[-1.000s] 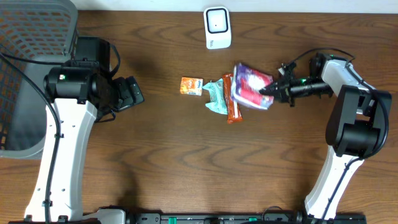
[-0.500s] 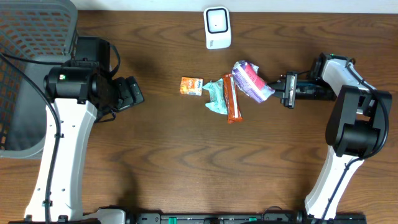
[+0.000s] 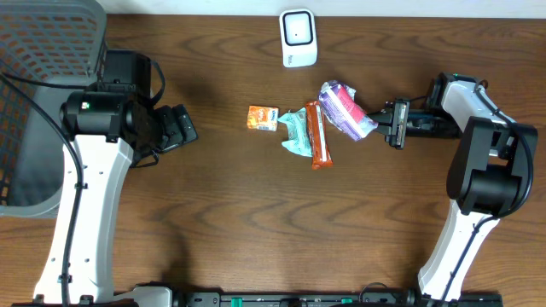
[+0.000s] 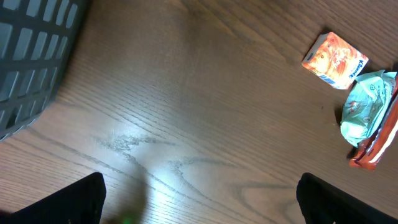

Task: Scan the item barcode
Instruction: 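Carry the purple pack to the scanner, barcode facing it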

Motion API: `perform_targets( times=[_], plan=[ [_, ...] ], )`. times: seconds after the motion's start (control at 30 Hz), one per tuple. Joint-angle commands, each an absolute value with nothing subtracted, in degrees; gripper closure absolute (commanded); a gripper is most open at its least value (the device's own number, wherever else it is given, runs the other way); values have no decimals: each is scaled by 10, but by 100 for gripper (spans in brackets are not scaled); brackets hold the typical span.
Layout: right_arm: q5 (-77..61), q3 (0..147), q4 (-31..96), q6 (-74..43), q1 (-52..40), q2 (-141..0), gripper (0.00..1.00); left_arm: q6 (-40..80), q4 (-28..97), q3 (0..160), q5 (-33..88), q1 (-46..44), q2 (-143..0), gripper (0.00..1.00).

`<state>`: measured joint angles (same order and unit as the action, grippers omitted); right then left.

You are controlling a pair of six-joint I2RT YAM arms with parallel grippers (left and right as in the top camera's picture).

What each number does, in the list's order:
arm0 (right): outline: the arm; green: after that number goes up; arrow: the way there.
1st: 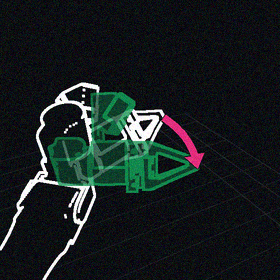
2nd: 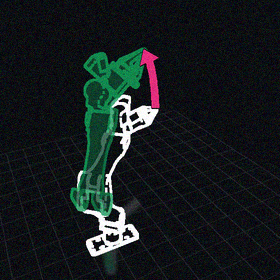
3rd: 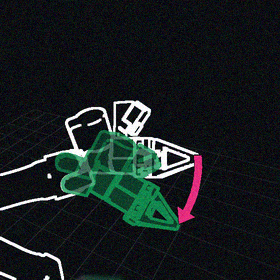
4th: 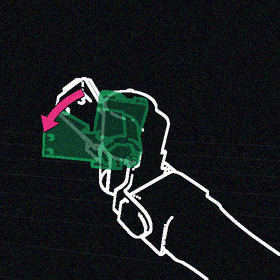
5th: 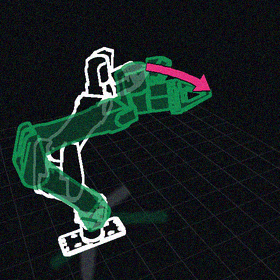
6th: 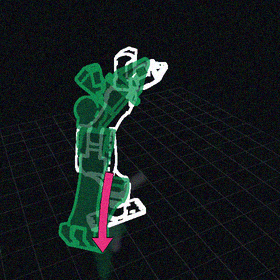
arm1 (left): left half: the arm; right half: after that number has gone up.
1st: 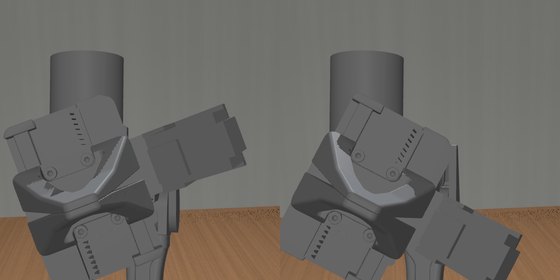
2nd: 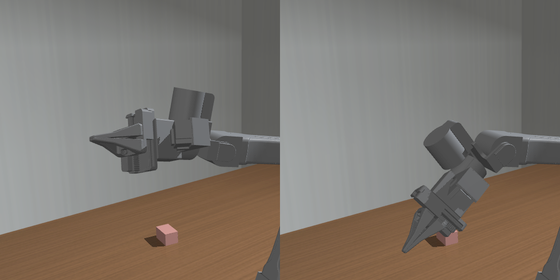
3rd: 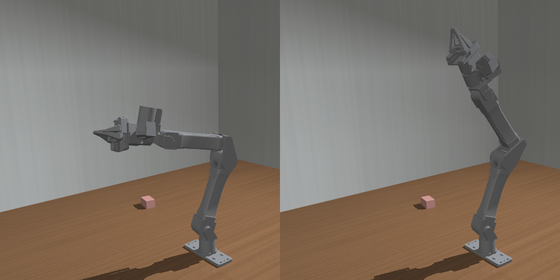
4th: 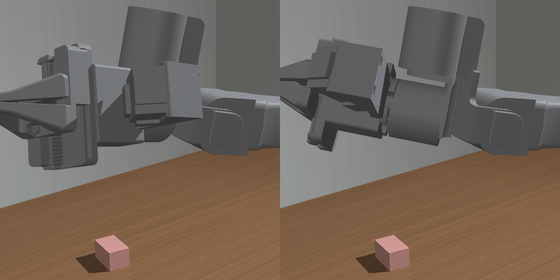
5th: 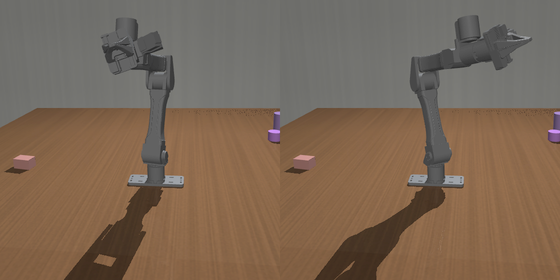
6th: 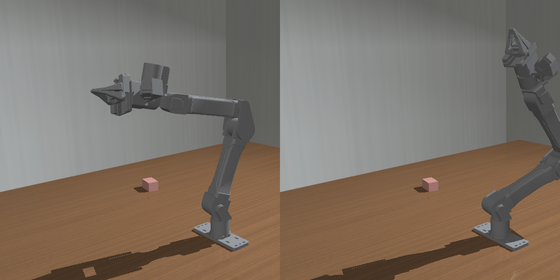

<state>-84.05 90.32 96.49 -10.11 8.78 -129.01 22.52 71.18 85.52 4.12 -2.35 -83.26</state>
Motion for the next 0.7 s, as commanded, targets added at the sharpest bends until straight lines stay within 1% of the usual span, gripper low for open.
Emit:
perform_targets(
  times=[0.0,0.3,0.67],
  plan=[
    [-865,912,975,-69,84,-1299,99,230,714,853,36,-22,-836,2],
    [-865,912,975,-66,53,-1299,98,230,714,853,36,-22,-836,2],
    [-862,912,975,-57,37,-1299,98,230,714,853,36,-22,-836,2]
  ],
)
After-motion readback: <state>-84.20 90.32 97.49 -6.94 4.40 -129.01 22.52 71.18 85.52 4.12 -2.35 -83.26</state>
